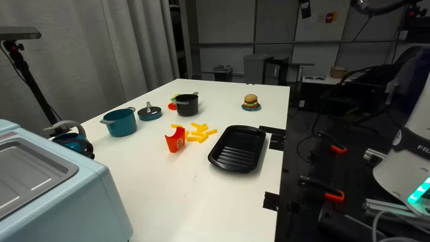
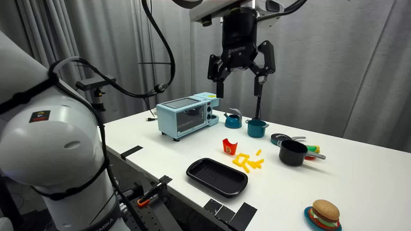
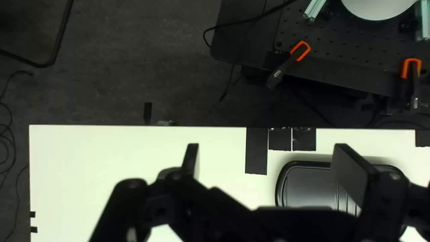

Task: Put a plastic french fry in the red packet

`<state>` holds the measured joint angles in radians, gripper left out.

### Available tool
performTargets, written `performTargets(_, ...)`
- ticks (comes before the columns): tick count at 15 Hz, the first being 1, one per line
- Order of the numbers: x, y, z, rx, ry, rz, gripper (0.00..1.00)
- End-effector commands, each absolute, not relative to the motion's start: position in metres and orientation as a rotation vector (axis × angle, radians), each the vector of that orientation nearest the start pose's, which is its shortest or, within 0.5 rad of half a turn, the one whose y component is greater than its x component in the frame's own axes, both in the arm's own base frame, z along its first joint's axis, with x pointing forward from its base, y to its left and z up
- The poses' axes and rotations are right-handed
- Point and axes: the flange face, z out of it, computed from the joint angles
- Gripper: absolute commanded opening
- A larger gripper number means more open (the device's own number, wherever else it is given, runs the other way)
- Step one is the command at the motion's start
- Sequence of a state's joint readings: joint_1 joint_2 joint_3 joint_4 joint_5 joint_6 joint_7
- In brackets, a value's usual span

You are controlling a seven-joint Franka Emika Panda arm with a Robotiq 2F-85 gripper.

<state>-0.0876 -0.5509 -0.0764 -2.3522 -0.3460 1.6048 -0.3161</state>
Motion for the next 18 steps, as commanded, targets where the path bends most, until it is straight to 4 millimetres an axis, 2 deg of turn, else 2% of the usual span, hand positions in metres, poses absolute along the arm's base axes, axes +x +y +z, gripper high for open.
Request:
performTargets(1,0.354,-0.0976,0.5201,-3.342,-0.358,0.443,1.0)
performTargets(18,0.3551,-0.0966,0.5193,-3.342,-0.359,0.412,1.0)
